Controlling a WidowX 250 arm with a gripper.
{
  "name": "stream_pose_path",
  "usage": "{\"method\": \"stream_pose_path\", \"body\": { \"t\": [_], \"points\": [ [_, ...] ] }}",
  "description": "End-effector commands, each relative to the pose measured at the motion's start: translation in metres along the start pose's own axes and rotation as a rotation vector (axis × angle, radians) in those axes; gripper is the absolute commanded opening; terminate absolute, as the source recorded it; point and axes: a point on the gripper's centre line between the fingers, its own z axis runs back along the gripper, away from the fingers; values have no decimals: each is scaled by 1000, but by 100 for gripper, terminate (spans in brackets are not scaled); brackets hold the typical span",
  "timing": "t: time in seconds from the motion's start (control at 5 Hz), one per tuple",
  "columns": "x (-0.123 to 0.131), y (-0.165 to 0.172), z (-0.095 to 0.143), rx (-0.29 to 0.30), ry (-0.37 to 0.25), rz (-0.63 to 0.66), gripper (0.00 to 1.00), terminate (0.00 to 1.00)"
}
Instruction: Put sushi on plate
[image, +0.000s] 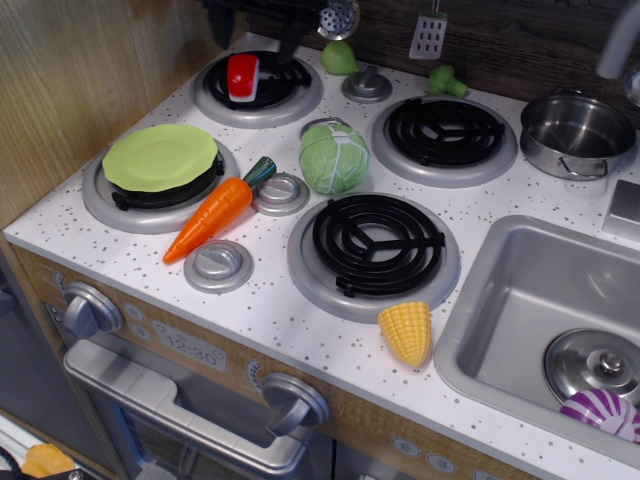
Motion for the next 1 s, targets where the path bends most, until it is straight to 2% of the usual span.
{"method": "stream_pose_path", "body": {
  "t": [0.0,0.4,0.8],
  "points": [
    [20,9,-21,-36,-151,-20,100,0],
    [29,14,-51,-116,-188,-67,100,0],
    [40,23,-70,-159,-221,-96,100,0]
  ]
}}
